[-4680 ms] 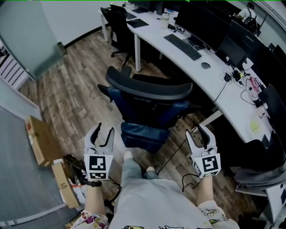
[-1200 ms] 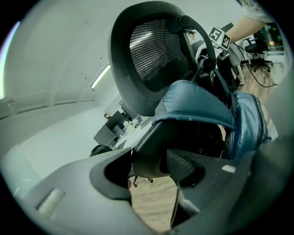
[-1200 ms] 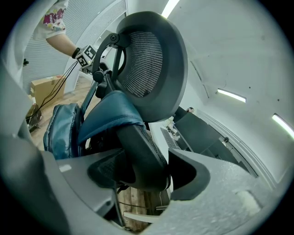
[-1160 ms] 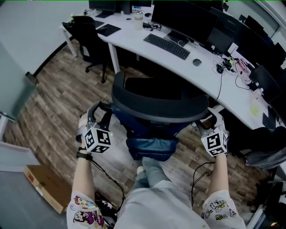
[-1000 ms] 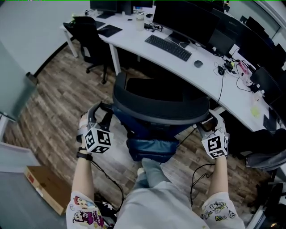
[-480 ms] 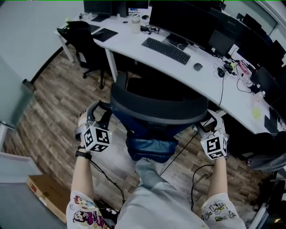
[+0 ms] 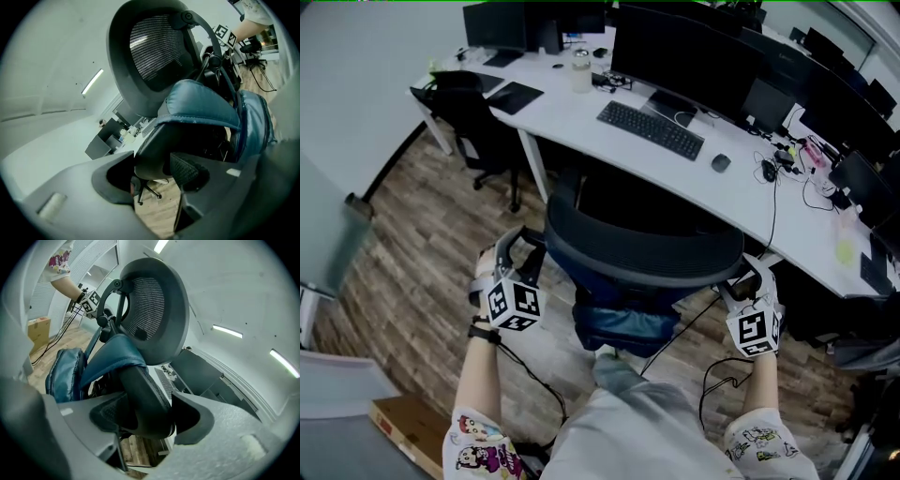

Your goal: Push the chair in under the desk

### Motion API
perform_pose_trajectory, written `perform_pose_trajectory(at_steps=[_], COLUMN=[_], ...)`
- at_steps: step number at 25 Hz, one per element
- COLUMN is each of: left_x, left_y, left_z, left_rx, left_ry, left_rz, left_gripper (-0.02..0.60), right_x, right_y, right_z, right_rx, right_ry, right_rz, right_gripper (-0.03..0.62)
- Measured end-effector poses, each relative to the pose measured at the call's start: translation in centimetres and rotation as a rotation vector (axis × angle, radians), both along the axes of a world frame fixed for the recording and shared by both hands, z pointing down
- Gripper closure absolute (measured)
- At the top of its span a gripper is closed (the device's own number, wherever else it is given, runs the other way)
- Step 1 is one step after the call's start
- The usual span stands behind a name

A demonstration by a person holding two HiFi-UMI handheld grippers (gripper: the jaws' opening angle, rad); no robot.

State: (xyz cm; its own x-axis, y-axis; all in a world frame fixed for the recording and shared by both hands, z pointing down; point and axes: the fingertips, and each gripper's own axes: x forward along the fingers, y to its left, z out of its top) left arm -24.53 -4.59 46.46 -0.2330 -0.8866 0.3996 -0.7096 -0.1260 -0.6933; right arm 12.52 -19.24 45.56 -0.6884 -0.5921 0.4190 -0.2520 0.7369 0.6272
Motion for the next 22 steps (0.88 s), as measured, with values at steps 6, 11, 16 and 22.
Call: perform_pose_trajectory(at_steps=[6,11,16,22], left_x=[-2.1,-3.8,-5.6,-7.1], left_y=[-1.8,-2.9,-3.9,-5.2], left_z=[-0.1,0.0,-0.2,-0.3], left_rx=[-0.008,-0.021,-0.019,-0.009], left_ry=[-0.009,-0.011,-0.008,-0.011], left_rz=[0.024,0.019,0.020,0.048], left_gripper=[0.331,0.331,0.330,0.328], right_x=[-1.8,-3.1,-4.7,-5.8], right_y=[-0.7,-0.9,-1.4,-1.7], right_z=[0.0,0.1,0.0,0.0], right_rx=[-0.007,-0.001,0.001,0.001], right_ry=[-0.014,-0.011,-0.015,-0.010], right_rz=[0.013,0.021,0.033,0.053], right_gripper=[0.316,0.318,0.318,0.319])
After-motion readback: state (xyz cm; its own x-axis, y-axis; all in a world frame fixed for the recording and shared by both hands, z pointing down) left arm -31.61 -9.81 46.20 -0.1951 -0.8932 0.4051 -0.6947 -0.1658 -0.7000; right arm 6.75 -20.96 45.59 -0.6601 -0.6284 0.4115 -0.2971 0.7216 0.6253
